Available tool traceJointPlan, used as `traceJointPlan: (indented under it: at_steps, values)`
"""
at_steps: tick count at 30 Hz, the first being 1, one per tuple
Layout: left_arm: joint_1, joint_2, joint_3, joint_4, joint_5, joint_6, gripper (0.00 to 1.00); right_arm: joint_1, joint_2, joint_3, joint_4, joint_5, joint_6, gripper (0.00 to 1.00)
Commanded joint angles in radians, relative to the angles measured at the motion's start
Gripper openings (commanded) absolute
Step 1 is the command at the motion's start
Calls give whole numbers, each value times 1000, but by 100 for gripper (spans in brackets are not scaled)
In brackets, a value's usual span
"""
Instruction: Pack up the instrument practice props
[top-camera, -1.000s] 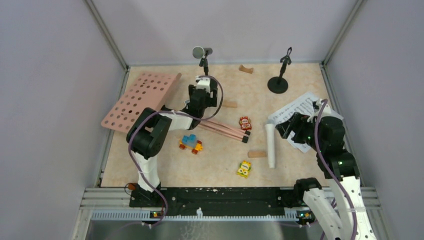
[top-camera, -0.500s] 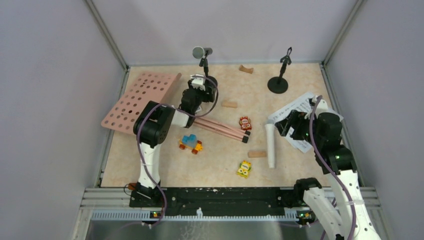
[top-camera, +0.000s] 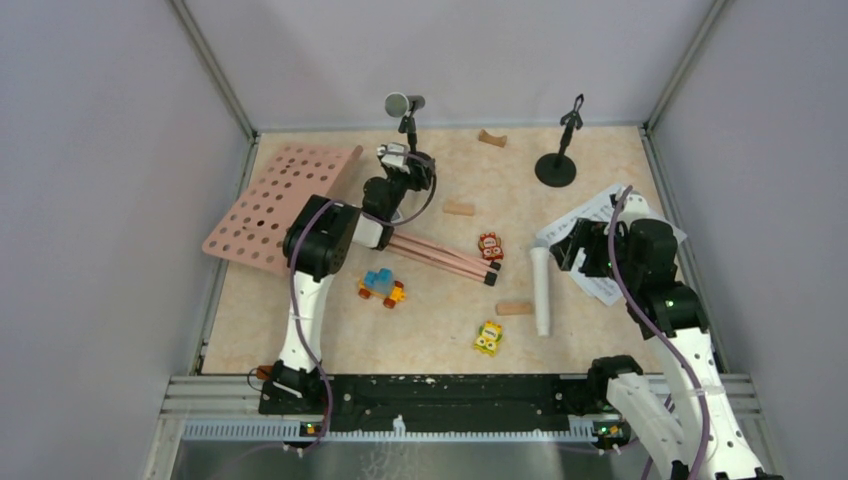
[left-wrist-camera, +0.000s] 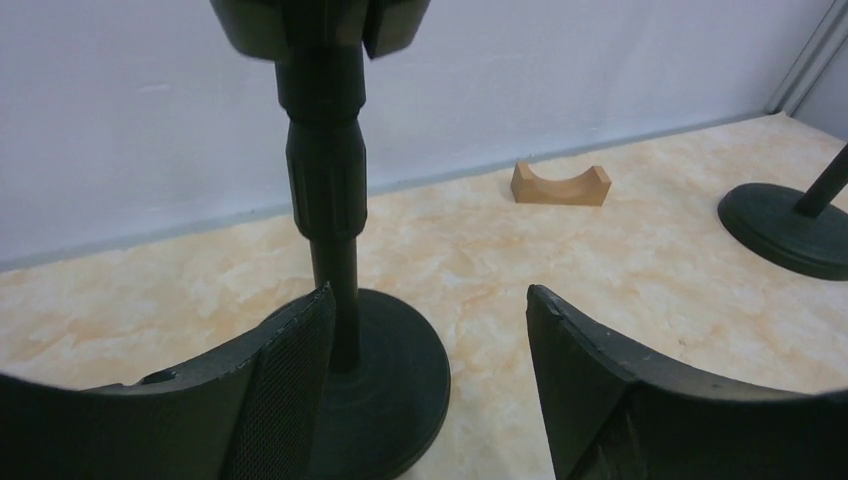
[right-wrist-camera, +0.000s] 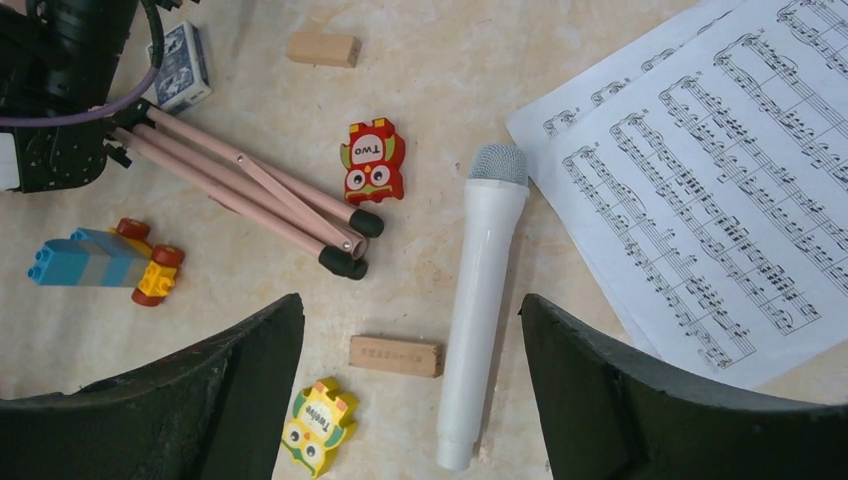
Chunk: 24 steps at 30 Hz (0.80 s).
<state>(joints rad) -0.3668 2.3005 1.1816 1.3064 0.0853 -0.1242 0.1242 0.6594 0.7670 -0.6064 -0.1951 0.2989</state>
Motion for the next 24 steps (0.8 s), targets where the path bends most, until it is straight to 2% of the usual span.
traceJointPlan:
  at_steps: [1,10,18,24]
  values:
    - [15,42,83,108,33,6,75,6,-5,54,42,16,-31,78]
    - [28,161,185,231,84,6,71,6,-15,85,86,55,-75,74]
    - [29,234,325,182,87,-6,71,6,22,138,96,39,-83,72]
    - [30,240,372,106,102,-4,75,6,14,132,92,44,-92,72]
